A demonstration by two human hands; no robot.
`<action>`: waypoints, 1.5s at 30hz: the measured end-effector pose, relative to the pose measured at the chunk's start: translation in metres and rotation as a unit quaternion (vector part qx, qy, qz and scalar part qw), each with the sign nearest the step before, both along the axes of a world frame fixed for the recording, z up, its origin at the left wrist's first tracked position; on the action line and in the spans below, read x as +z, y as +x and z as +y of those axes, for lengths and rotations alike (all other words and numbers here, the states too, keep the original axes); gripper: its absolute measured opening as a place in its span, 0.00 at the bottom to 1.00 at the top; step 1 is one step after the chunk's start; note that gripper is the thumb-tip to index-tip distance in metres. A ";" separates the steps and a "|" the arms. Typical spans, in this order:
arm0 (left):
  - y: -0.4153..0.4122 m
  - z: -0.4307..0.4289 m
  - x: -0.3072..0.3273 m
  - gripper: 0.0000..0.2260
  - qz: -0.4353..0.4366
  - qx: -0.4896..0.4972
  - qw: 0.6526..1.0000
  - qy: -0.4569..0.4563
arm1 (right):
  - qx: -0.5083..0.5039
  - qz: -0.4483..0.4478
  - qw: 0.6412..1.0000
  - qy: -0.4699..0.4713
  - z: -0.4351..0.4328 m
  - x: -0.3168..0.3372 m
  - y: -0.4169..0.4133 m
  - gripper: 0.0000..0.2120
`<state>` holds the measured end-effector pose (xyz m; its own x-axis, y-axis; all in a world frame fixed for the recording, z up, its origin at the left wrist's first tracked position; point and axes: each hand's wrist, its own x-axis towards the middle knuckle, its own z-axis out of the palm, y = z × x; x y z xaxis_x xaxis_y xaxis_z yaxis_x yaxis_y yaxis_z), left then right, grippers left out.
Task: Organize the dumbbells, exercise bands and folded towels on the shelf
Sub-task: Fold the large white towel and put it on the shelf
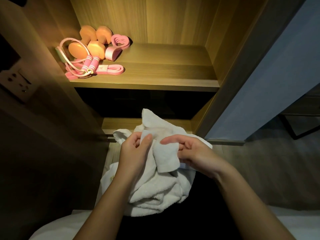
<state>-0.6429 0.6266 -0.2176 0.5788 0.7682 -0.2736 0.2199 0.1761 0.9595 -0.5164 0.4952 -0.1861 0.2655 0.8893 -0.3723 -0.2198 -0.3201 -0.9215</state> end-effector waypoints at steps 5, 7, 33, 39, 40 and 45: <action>-0.001 -0.005 -0.003 0.06 -0.008 0.005 1.000 -0.022 | 0.026 -0.070 0.997 0.009 0.000 -0.007 -0.010 0.17; -0.001 -0.006 -0.005 0.06 -0.011 0.008 0.999 -0.037 | 0.008 -0.134 0.991 0.013 0.000 -0.011 -0.010 0.18; -0.005 -0.009 0.007 0.06 -0.071 0.041 0.991 0.110 | -0.065 -0.597 0.797 0.064 -0.005 0.002 0.019 0.10; 0.001 -0.002 0.021 0.06 -0.071 0.029 0.987 0.143 | -0.007 -0.615 0.787 -0.044 -0.027 0.026 0.056 0.07; 0.003 -0.003 0.021 0.06 -0.073 0.026 0.987 0.143 | 0.006 -0.608 0.792 -0.060 -0.031 0.028 0.060 0.06; 0.015 -0.006 0.026 0.05 -0.082 0.016 0.983 0.162 | -0.108 -0.603 0.789 -0.043 -0.051 0.051 0.072 0.06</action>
